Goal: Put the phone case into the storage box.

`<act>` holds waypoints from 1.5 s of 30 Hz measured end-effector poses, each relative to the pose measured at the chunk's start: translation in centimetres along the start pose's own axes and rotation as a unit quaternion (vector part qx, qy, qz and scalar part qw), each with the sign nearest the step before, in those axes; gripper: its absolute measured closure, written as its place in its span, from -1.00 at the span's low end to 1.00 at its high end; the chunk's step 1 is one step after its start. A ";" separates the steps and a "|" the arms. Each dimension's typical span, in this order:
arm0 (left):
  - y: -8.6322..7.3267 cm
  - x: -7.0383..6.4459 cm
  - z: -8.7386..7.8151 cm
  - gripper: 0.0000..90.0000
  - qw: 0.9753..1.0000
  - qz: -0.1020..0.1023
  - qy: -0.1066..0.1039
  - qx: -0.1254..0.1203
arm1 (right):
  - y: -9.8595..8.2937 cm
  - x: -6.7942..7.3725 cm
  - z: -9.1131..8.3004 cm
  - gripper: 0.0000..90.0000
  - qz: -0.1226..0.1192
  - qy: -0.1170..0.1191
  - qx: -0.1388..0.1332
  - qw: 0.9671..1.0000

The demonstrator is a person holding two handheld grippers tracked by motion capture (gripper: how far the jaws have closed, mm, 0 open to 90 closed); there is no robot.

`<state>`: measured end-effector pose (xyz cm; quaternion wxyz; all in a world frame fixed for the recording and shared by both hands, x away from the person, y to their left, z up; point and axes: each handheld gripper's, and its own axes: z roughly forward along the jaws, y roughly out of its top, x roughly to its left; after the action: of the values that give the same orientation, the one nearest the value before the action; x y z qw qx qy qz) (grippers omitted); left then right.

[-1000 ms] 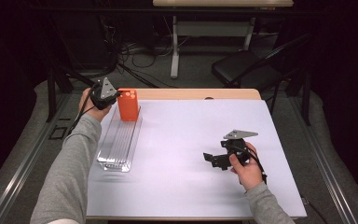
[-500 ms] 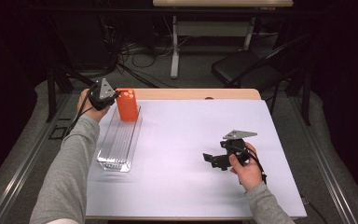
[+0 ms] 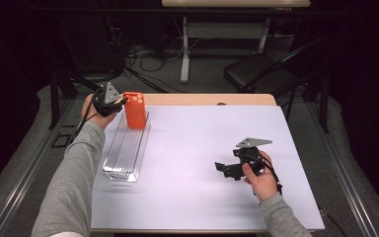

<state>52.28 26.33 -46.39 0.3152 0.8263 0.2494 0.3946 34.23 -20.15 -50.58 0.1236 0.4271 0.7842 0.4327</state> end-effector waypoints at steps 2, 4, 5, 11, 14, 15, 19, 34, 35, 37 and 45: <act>0.0 0.1 0.0 0.32 1.000 -0.009 0.003 0.001 | 0.0 0.0 0.0 -0.78 0.000 0.000 0.002 1.000; 0.0 0.1 -0.1 0.26 1.000 -0.012 0.005 0.005 | 0.0 0.0 0.0 -0.78 0.000 -0.001 0.001 1.000; 0.0 0.1 -0.1 0.24 1.000 -0.018 0.007 0.006 | 0.0 0.0 0.0 -0.78 -0.001 0.000 0.001 1.000; -0.1 0.2 -0.2 0.14 0.999 -0.036 0.002 0.014 | 0.0 0.1 0.0 -0.78 -0.001 -0.001 0.002 1.000; -0.1 0.2 -0.2 0.12 0.999 -0.046 -0.001 0.022 | 0.0 0.1 0.0 -0.78 0.000 -0.001 0.002 1.000; -0.1 0.2 -0.2 0.11 0.999 -0.046 -0.001 0.022 | 0.0 0.1 0.0 -0.78 0.000 -0.001 0.002 1.000; -0.2 0.2 -0.3 0.09 0.997 -0.062 -0.004 0.036 | 0.0 0.1 0.0 -0.78 0.000 0.000 0.002 1.000; 0.2 0.7 -1.8 0.04 0.990 -0.117 0.005 0.078 | 0.0 0.1 0.0 -0.77 0.001 0.001 0.000 1.000; 0.2 0.8 -2.0 0.01 0.988 -0.133 0.002 0.081 | 0.0 0.1 0.0 -0.77 0.001 0.000 0.000 1.000; 0.2 0.9 -2.2 -0.01 0.987 -0.142 -0.001 0.081 | 0.0 0.1 0.0 -0.77 0.001 0.001 0.000 1.000; 0.4 1.2 -3.1 -0.16 0.982 -0.174 -0.015 0.073 | 0.0 0.0 -0.1 -0.77 0.001 -0.001 -0.002 1.000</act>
<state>50.55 27.85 -43.96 0.3218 0.7967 0.4126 0.3025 34.19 -20.19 -50.51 0.1247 0.4279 0.7832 0.4336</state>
